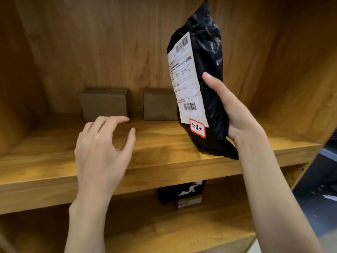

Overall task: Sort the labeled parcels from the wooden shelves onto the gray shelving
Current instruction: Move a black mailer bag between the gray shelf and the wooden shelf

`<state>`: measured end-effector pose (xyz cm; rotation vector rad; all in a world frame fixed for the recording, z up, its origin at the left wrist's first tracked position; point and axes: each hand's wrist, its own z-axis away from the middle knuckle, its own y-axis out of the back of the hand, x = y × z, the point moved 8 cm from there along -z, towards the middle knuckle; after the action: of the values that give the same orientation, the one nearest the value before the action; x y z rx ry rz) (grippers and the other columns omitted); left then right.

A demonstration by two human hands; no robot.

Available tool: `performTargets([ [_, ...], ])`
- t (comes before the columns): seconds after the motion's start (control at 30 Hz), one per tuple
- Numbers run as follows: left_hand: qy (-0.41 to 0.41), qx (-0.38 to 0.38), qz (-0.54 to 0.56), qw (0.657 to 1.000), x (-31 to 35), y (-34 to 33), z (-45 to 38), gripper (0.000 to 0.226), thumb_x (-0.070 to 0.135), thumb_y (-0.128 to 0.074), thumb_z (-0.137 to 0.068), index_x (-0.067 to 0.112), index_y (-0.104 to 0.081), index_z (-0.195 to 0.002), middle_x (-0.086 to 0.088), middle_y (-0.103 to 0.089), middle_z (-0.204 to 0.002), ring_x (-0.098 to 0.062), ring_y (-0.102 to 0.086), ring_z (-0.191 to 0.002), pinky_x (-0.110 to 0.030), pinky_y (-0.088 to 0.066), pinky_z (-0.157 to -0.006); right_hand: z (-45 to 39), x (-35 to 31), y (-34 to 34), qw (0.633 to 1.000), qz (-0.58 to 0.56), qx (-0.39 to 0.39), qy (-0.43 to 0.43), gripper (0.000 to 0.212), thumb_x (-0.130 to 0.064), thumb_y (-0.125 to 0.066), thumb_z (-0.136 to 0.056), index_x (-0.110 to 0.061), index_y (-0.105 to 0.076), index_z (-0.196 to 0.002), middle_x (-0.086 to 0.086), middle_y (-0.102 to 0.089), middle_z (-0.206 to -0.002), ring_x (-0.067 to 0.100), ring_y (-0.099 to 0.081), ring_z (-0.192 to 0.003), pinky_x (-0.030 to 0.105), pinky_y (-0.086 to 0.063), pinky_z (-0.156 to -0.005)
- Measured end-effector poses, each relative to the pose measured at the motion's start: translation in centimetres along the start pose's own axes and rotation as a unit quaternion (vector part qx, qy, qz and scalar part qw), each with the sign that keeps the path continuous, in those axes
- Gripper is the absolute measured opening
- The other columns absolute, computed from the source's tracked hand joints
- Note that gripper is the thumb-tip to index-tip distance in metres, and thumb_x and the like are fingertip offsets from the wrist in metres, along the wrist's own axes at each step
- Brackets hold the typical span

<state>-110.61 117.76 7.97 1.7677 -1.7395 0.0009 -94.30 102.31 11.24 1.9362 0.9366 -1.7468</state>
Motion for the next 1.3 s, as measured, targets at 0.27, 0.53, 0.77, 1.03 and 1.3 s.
performTargets([
  [0.27,-0.007,-0.063,0.094,0.994,1.8,-0.6,0.6,0.034,0.041,-0.056,-0.089,0.02,-0.063,-0.114,0.003,-0.06,-0.11,-0.018,-0.055,-0.107,-0.031,-0.042,-0.087,4.3,-1.7,0.0,0.995,-0.073,-0.01,0.068,0.049,-0.044,-0.056,-0.079,-0.018,-0.064,-0.119,0.008,-0.068,-0.119,0.026,-0.063,-0.113,0.045,-0.044,-0.103],
  [0.53,0.149,-0.266,0.537,0.786,7.4,-6.9,0.8,0.09,0.079,-0.073,-0.041,0.049,-0.048,-0.122,0.014,-0.057,-0.124,-0.005,-0.057,-0.114,-0.03,-0.047,-0.093,9.7,-0.5,-0.9,0.975,-0.206,-0.071,0.045,0.081,-0.041,-0.082,-0.064,-0.011,-0.055,-0.135,0.018,-0.053,-0.138,0.036,-0.048,-0.13,0.053,-0.03,-0.113],
  [0.77,0.175,-0.422,0.59,0.665,12.4,-9.9,4.7,0.116,0.076,-0.08,-0.024,0.035,-0.048,-0.129,0.014,-0.072,-0.107,-0.006,-0.069,-0.096,-0.025,-0.05,-0.084,12.8,0.1,0.5,0.978,-0.204,-0.03,0.035,0.085,-0.046,-0.087,-0.056,-0.012,-0.06,-0.129,0.017,-0.056,-0.135,0.035,-0.051,-0.126,0.053,-0.031,-0.112],
  [1.03,0.2,-0.405,0.579,0.679,14.9,-8.8,5.6,0.06,0.048,-0.083,-0.057,0.027,-0.058,-0.108,0.011,-0.075,-0.092,-0.007,-0.071,-0.083,-0.014,-0.053,-0.064,14.4,-0.7,3.3,0.999,-0.041,0.015,0.019,0.056,-0.062,-0.069,-0.061,-0.03,-0.075,-0.106,0.004,-0.068,-0.12,0.024,-0.063,-0.113,0.043,-0.046,-0.103],
  [1.3,0.221,-0.313,0.633,0.673,22.0,-10.2,5.9,0.048,0.026,-0.075,-0.056,0.019,-0.064,-0.102,0.005,-0.076,-0.084,-0.012,-0.073,-0.073,-0.019,-0.053,-0.055,21.9,-8.1,14.5,0.869,0.316,0.321,0.203,0.035,-0.054,-0.055,-0.089,-0.028,-0.066,-0.11,-0.011,-0.07,-0.105,0.005,-0.064,-0.101,0.028,-0.048,-0.09],
])
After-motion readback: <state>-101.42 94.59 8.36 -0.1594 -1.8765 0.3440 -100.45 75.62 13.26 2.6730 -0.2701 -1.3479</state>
